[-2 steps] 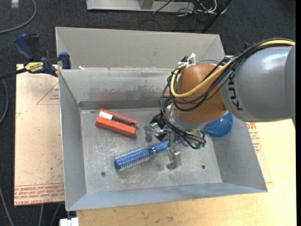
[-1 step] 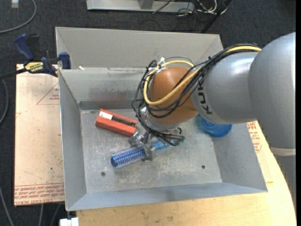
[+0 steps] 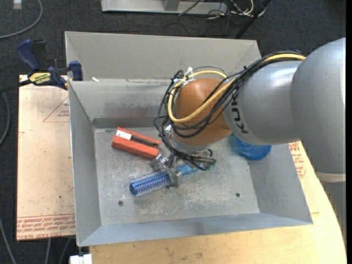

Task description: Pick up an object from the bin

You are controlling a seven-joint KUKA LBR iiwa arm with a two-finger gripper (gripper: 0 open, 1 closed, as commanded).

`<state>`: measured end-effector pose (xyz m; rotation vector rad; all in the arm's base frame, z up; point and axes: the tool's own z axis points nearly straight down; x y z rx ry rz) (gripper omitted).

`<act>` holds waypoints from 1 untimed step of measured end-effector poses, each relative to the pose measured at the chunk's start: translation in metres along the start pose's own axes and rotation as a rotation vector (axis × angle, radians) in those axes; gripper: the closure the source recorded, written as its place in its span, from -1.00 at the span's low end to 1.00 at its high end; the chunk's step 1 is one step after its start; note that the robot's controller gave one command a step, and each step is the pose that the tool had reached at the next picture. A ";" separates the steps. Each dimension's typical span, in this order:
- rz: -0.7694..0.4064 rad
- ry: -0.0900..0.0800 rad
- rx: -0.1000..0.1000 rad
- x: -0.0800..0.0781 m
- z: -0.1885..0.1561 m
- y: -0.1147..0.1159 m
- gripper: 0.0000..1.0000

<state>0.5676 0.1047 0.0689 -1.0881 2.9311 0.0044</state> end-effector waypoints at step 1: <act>-0.102 -0.003 -0.001 -0.013 -0.103 -0.014 1.00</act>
Offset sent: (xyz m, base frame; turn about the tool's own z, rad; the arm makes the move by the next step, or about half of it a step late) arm 0.0000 0.0000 0.0000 0.0000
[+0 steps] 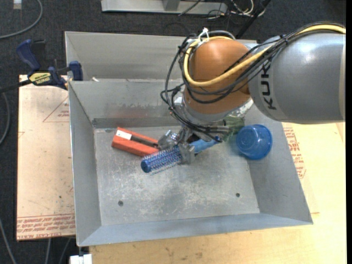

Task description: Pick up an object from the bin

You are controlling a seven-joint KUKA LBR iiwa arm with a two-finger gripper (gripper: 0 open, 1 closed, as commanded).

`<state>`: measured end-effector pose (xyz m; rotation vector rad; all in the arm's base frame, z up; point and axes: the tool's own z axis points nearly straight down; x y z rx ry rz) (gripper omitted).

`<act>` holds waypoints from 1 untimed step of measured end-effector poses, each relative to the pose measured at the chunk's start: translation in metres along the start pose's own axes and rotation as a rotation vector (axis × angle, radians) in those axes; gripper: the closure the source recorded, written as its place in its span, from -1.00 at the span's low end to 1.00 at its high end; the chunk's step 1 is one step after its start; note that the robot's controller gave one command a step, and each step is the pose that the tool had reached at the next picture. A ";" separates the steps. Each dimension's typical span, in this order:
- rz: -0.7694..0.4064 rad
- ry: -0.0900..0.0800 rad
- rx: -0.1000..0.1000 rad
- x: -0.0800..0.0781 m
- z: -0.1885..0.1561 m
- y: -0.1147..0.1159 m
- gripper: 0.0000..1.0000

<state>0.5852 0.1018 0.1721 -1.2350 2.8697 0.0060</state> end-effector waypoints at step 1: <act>0.000 0.000 0.000 0.000 0.000 0.000 1.00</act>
Offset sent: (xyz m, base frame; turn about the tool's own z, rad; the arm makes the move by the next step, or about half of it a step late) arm -0.0005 0.0007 0.1057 -0.0119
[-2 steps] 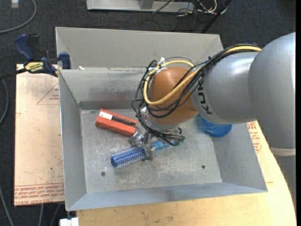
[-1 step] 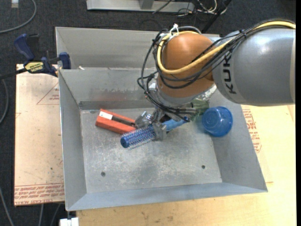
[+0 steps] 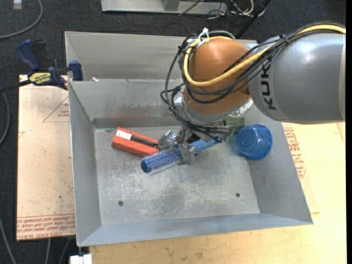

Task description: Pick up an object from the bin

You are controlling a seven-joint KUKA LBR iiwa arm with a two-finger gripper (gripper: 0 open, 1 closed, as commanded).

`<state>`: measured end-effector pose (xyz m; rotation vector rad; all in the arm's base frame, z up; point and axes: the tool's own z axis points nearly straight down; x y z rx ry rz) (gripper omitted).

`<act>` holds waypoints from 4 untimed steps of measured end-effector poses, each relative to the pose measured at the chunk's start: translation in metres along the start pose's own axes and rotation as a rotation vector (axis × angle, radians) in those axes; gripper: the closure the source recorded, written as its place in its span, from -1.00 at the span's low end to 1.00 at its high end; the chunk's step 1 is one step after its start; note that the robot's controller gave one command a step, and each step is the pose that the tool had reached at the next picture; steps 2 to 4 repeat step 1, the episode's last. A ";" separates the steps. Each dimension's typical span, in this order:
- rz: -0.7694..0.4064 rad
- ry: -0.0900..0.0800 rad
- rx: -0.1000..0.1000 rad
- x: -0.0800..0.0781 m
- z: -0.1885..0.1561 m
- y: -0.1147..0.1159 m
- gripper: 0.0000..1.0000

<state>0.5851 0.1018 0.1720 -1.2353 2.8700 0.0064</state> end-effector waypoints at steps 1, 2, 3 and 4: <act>-0.003 0.007 -0.006 0.001 -0.031 0.002 1.00; -0.003 0.007 -0.006 0.001 -0.031 0.002 1.00; -0.003 0.007 -0.006 0.001 -0.031 0.002 1.00; -0.003 0.007 -0.006 0.001 -0.031 0.002 1.00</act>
Offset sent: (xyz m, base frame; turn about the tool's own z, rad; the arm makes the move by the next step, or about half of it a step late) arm 0.0019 0.0022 0.2490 -0.0614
